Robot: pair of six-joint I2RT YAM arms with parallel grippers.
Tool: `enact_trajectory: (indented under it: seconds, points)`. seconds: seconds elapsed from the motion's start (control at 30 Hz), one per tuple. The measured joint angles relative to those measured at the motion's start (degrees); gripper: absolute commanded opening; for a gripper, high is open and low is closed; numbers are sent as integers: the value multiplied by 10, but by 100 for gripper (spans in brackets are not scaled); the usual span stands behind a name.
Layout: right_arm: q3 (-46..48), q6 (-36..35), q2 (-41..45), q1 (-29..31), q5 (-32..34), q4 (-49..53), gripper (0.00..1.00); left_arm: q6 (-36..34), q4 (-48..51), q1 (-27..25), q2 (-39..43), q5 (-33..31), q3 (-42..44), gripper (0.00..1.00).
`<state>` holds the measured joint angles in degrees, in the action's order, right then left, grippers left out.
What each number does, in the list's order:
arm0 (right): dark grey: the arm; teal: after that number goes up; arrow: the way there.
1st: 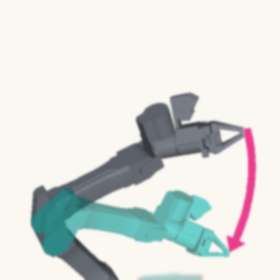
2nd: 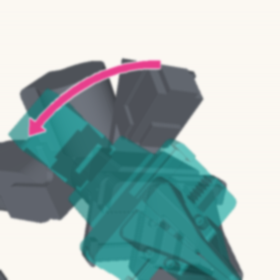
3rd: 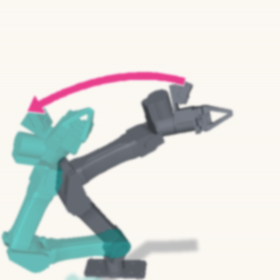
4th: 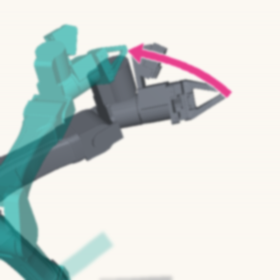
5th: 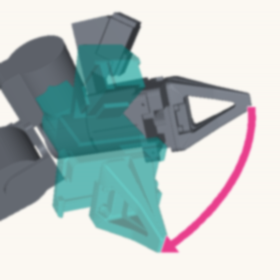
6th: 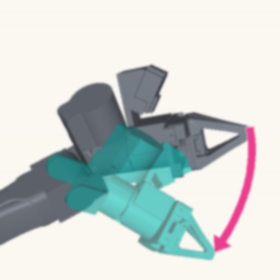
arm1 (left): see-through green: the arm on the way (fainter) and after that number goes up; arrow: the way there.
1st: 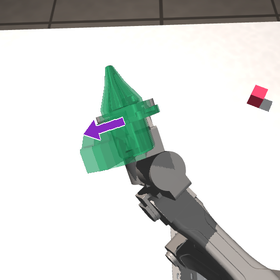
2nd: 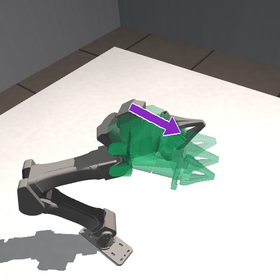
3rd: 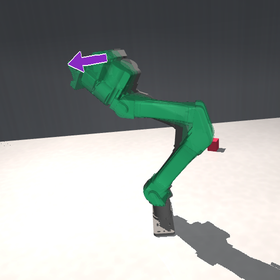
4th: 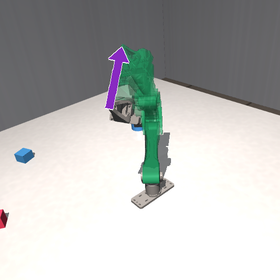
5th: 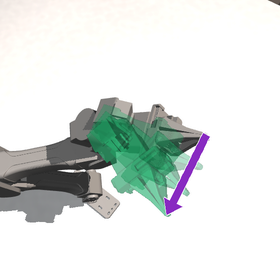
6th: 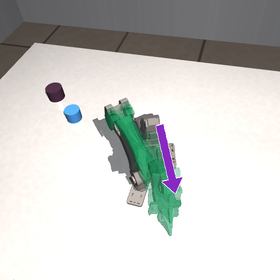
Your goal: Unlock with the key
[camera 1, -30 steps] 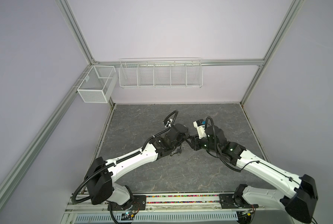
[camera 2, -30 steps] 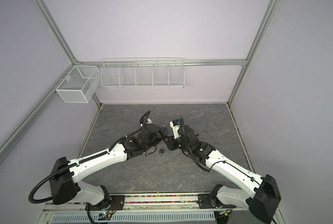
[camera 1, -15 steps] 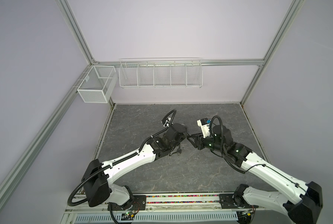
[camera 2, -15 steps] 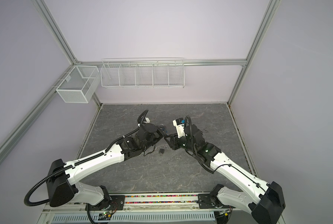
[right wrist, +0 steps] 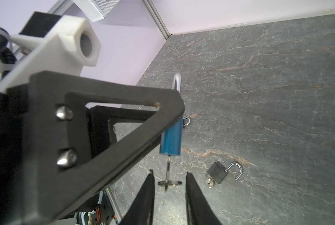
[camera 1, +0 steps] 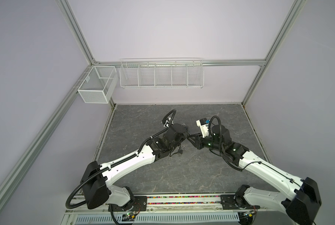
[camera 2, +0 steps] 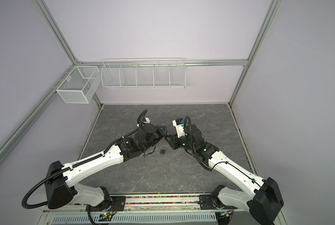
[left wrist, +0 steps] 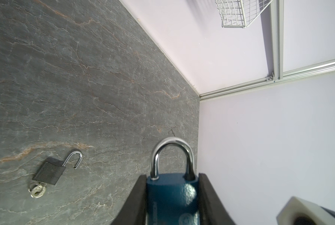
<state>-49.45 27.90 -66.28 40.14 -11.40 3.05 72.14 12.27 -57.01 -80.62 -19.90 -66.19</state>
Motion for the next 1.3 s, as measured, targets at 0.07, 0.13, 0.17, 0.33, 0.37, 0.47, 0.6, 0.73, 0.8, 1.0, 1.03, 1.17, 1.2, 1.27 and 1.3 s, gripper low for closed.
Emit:
enact_trajectory:
  seconds: [0.07, 0.13, 0.17, 0.33, 0.37, 0.47, 0.6, 0.73, 0.8, 1.0, 1.03, 1.17, 1.2, 1.27, 1.3]
  points:
    - [0, -3, -6, 0, 0, 0, 25, 0, 0, 0, 0, 2, 0, 0]
    - [0, -5, -8, 0, 0, -2, 25, 0, 0, 0, 0, 2, 0, 0]
    - [0, -5, -8, 0, 0, -3, 25, 0, 0, 0, 0, 2, 0, 0]
    - [-9, -7, -8, 0, 0, -4, 22, 0, -10, 0, 0, 2, 0, 0]
    - [-10, -8, -8, 0, 0, -4, 20, 0, -12, 0, 0, 2, 0, 0]
    - [-13, -10, -8, 0, 2, -3, 14, 0, -15, 0, 0, 3, 0, 0]
    - [-17, -12, -9, 0, 2, -2, 9, 0, -19, 0, 0, 2, 0, 0]
    - [-18, -11, -9, 0, 2, -2, 6, 0, -19, 0, 0, 2, 0, 0]
    - [-18, -10, -9, 0, 2, -2, 6, 2, -19, -1, 0, 2, 0, 0]
    - [-19, 5, -10, 0, -4, -3, 6, 5, -25, -4, 4, 2, 8, 0]
    - [-20, 7, -10, 0, -6, -2, 6, 6, -26, -4, 5, 2, 9, 0]
    - [-30, 15, -10, 0, -13, 1, 10, 7, -28, -4, 14, -1, 9, 0]
    - [-31, 15, -10, 0, -13, 1, 13, 7, -28, -4, 15, -2, 9, 0]
    - [-34, 17, -9, 0, -12, 3, 29, 7, -29, -4, 18, -5, 9, 0]
    - [-35, 20, -8, 0, -10, 7, 34, 7, -29, -5, 19, -5, 9, 0]
